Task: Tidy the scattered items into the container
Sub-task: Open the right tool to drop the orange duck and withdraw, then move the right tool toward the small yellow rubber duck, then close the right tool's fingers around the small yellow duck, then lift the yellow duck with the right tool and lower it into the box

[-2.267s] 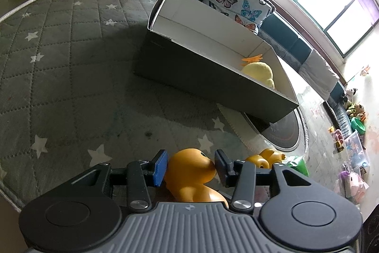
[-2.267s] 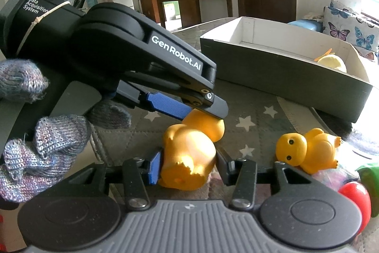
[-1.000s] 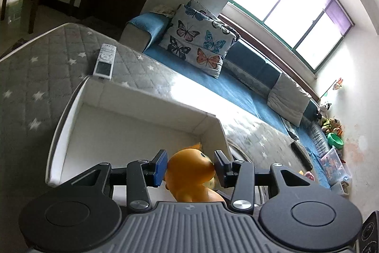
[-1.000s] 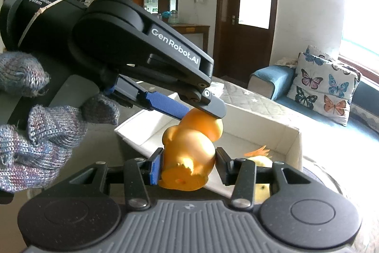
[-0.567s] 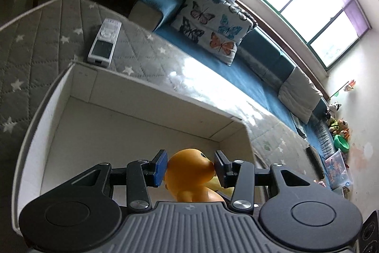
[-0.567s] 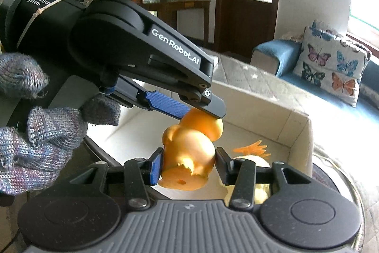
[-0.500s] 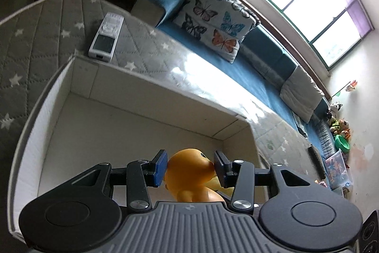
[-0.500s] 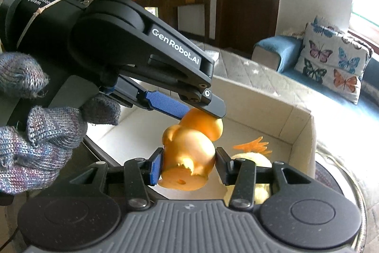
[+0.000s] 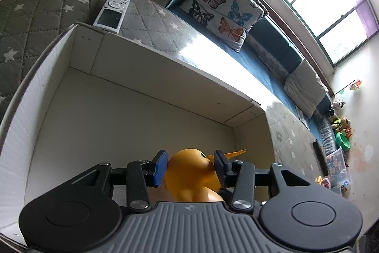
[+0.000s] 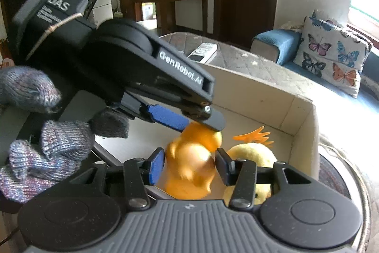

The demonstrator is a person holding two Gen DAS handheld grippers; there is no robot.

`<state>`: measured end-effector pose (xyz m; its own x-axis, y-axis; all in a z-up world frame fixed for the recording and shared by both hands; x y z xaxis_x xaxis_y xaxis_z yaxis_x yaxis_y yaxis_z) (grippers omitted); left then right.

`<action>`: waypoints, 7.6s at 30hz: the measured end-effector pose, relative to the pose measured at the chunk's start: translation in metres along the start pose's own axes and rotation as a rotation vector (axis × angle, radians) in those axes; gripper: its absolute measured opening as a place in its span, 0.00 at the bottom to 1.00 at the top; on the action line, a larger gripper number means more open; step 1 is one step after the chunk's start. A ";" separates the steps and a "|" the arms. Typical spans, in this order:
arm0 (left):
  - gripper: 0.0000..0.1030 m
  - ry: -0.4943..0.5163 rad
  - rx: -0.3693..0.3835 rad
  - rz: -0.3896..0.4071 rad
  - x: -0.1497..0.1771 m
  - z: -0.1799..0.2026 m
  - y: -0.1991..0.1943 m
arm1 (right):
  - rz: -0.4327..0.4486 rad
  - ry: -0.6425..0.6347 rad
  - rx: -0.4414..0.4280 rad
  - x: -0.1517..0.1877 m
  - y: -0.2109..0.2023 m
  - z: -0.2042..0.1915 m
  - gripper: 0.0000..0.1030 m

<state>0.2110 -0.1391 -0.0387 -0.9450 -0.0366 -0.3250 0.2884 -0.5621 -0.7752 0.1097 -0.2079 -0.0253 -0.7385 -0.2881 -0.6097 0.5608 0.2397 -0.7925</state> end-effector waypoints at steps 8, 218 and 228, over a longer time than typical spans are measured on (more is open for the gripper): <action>0.42 0.045 0.014 0.030 0.006 0.012 -0.017 | 0.046 0.017 0.026 0.004 -0.025 0.003 0.47; 0.29 -0.090 -0.027 0.045 -0.001 -0.048 -0.038 | -0.093 -0.020 -0.082 -0.031 0.022 -0.011 0.34; 0.29 -0.081 -0.034 0.031 0.005 -0.050 -0.036 | -0.078 -0.018 -0.073 -0.028 0.012 -0.015 0.35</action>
<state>0.2040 -0.0780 -0.0398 -0.9446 -0.1210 -0.3052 0.3214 -0.5312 -0.7839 0.1320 -0.1829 -0.0176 -0.7720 -0.3247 -0.5464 0.4724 0.2821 -0.8350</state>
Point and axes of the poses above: each gripper's, at about its wrist camera, not at the fingertips, and y roughly the way its jaws point, z to its right, x to its underside, the point moved 6 cm from there along y, roughly the way its jaws point, and after that the axes turned 10 degrees about -z, right-handed, at the moved point
